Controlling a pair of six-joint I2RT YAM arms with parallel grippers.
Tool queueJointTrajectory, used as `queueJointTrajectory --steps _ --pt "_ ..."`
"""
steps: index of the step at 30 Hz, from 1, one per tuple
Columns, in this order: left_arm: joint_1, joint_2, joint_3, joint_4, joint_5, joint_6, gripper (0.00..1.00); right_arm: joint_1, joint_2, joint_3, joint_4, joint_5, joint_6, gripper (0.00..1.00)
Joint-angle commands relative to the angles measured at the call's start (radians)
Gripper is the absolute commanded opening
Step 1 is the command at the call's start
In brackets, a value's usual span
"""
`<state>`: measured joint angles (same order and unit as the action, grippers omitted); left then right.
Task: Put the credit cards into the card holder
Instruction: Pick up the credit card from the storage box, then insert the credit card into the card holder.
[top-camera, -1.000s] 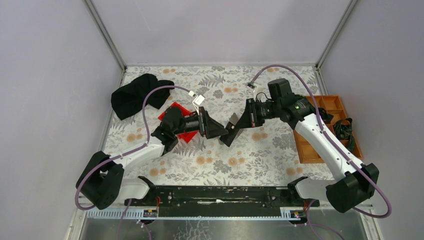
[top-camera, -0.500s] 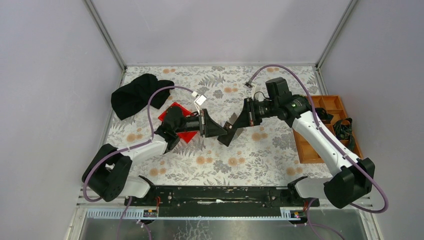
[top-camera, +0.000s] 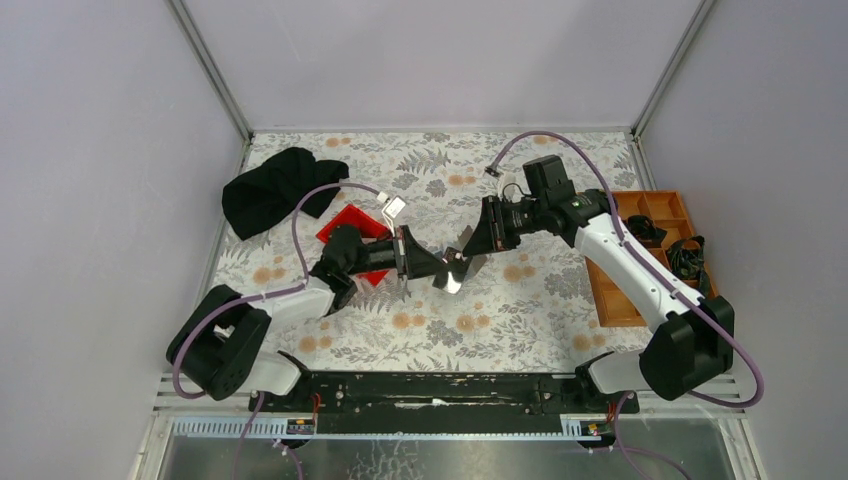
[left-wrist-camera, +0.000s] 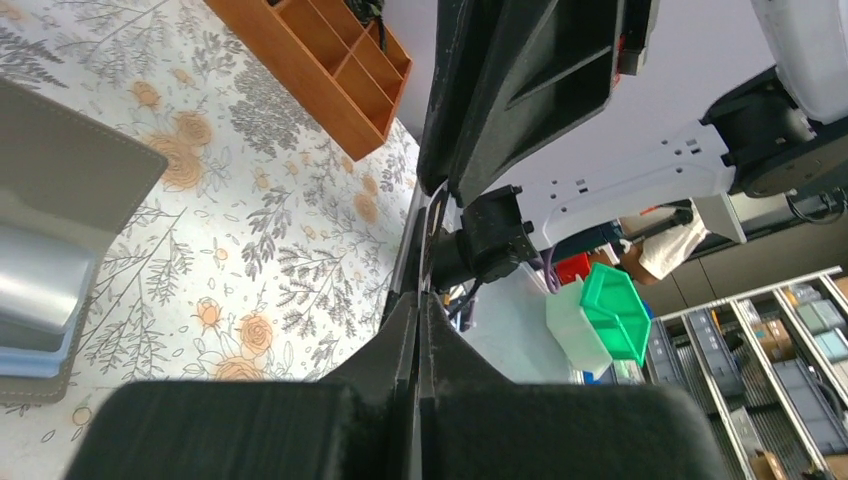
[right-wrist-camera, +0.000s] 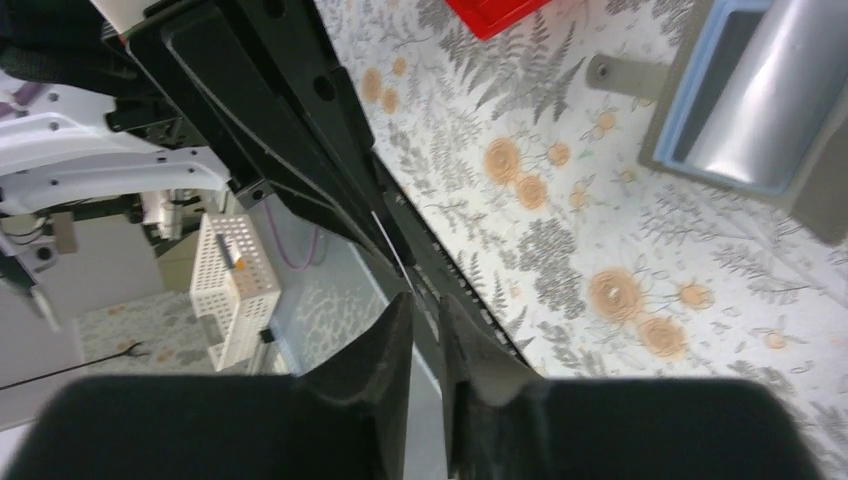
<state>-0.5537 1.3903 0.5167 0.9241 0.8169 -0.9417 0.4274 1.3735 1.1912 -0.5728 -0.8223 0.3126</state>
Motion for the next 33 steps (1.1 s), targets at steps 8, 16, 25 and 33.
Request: queueJointTrajectory --steps 8,16,25,33 --pt "-0.034 -0.117 -0.04 -0.313 -0.467 0.119 0.0 -0.002 -0.011 0.048 0.091 0.222 0.027 0.47" --pt "-0.171 -0.079 0.013 -0.512 -0.85 0.087 0.0 0.013 0.061 0.039 0.102 0.378 -0.003 0.46" --pt "-0.28 -0.002 0.103 -0.684 -1.118 0.012 0.0 0.057 0.202 0.047 0.137 0.47 -0.025 0.16" --pt "-0.293 0.02 0.108 -0.734 -1.256 -0.063 0.0 0.08 0.298 0.064 0.158 0.54 -0.042 0.05"
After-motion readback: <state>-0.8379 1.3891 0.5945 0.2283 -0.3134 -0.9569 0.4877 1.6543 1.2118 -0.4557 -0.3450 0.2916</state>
